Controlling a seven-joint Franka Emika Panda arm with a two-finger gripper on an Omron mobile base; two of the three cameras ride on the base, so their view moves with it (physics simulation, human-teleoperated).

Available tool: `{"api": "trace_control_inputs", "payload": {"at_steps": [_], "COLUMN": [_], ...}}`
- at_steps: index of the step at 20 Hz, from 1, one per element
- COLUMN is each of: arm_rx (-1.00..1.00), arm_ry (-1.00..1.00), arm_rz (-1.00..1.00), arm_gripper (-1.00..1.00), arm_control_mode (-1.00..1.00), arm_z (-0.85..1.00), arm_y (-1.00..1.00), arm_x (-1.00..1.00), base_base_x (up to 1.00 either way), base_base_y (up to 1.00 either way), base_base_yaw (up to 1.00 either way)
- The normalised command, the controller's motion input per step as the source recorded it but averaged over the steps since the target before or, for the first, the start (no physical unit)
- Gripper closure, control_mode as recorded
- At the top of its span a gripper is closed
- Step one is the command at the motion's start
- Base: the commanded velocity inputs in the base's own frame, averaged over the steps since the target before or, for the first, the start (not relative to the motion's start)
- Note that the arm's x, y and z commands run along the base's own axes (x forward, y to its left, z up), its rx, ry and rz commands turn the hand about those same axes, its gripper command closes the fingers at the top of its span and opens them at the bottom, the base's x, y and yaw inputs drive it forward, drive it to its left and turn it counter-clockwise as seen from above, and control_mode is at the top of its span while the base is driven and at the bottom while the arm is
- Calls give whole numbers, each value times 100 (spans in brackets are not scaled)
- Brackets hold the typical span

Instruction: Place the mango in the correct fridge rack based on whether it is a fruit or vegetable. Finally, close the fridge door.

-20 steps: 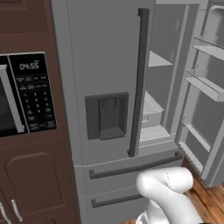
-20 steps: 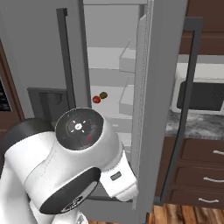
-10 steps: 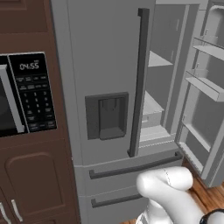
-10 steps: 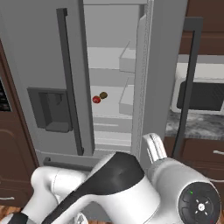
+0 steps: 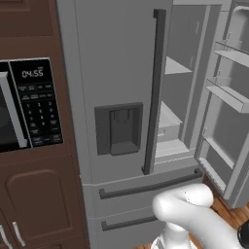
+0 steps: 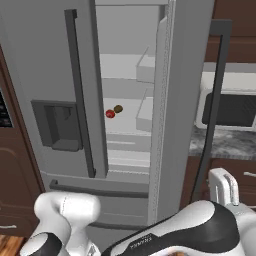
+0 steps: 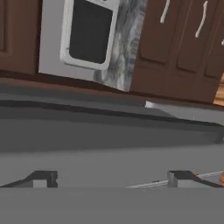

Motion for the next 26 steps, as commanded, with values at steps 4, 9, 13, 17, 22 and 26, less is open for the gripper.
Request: {"api": "trace_control_inputs", "payload": {"at_steps": [4,9,13,17,22,26], "arm_rx": [14,8,9,11,12,10], "arm_ry": [-1,0,0,0,0,0], "arm_rz": [0,0,0,2,10,14], "arm_gripper": [-100,-100,-100,-100,-100,-100], "arm_control_mode": [-100,-100,-100,-100,-100,-100], "arm_z": [-23,-19,-15,-18,-23,-37], "arm_y": [-35,-16,-28,-41,-30,-24], "arm_x": [69,72,65,55,53,49], "base_base_x": [0,0,0,0,0,0], "base_base_y": [0,0,0,0,0,0], "base_base_yaw": [0,0,0,0,0,0]}}
